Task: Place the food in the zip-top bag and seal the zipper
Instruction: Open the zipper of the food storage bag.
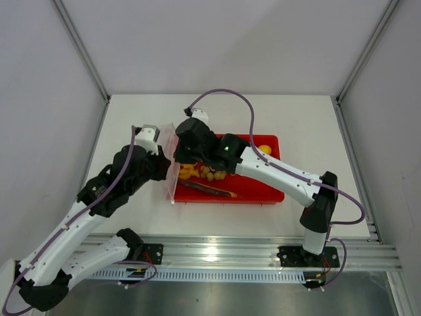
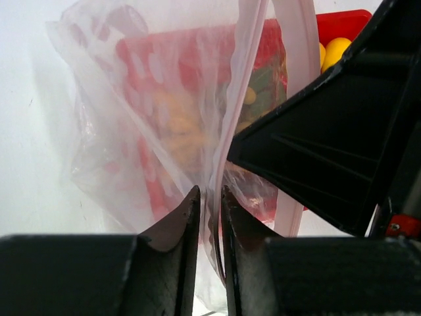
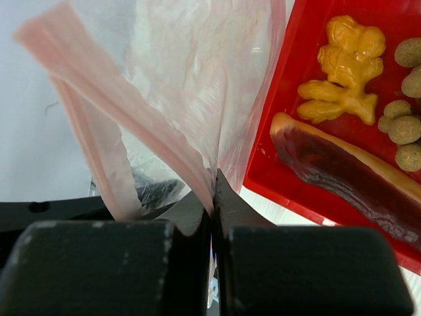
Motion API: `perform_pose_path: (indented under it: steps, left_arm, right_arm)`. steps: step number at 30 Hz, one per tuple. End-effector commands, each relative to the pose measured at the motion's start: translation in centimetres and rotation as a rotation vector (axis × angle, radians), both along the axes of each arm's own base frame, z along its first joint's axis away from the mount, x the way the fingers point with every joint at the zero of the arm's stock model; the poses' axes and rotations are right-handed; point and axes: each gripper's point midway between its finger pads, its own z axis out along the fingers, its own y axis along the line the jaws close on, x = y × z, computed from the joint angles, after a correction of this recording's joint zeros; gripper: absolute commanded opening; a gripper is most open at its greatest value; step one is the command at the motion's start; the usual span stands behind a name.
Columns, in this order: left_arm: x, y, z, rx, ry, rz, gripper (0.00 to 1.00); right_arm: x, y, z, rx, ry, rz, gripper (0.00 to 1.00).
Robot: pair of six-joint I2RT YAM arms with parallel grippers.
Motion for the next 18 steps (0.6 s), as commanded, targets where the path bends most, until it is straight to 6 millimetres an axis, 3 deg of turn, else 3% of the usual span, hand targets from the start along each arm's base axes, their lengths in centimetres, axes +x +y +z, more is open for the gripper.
perform_pose_path:
  steps: [1,3,4,6,7,9,10,12,13,14,18]
  left_arm:
    - [-0.3,-0.3,-0.3,-0.013,0.009,-0.009,0.2]
    - [-0.2,-0.1,-0.3,-0.007,0.006,0.003,0.12]
    - [-0.2,0.1,0.2,-0.008,-0.005,0.011,0.02]
    - [-0.2,0.7,0.0,0.015,0.002,0.036,0.01]
    - [-0.1,0.8,0.9,0.011,-0.008,0.045,0.0]
    - [-0.3,1.5,0.4,0.041,0.029,0.068,0.01]
    - [0.0,1.3,1.6,0.036,0.03,0.078,0.01]
    - [-0.4,1.9,0.9,0.078,0.09,0.1,0.01]
    - [-0.3,1.9,2.1,0.069,0.078,0.108,0.01]
    - [-0.2,2.2,2.0,0.081,0.082,0.124,0.01]
    - [0.2,3.9,2.5,0.092,0.06,0.227,0.01]
  right_arm:
    - [0.5,0.3,3.1,0.079,-0.04,0.0,0.0]
    - [0.5,0.2,2.8,0.076,-0.036,0.006,0.0]
    - [0.5,0.2,3.0,0.084,-0.039,0.013,0.0]
    - [0.2,0.3,2.4,0.082,-0.032,0.045,0.0]
    - [0.3,0.0,2.5,0.086,-0.037,0.063,0.0]
    - [-0.4,0.1,1.3,0.082,-0.011,0.137,0.07]
    - [0.1,-0.3,1.7,0.086,-0.035,0.159,0.1]
    - [0.1,-0.9,1.4,0.071,-0.045,0.195,0.27]
    - [0.2,-1.4,0.6,0.028,-0.075,0.23,0.34]
    - [0.3,-1.9,0.9,0.018,-0.094,0.242,0.51]
    - [0.9,-4.3,0.9,-0.069,-0.159,0.241,0.8]
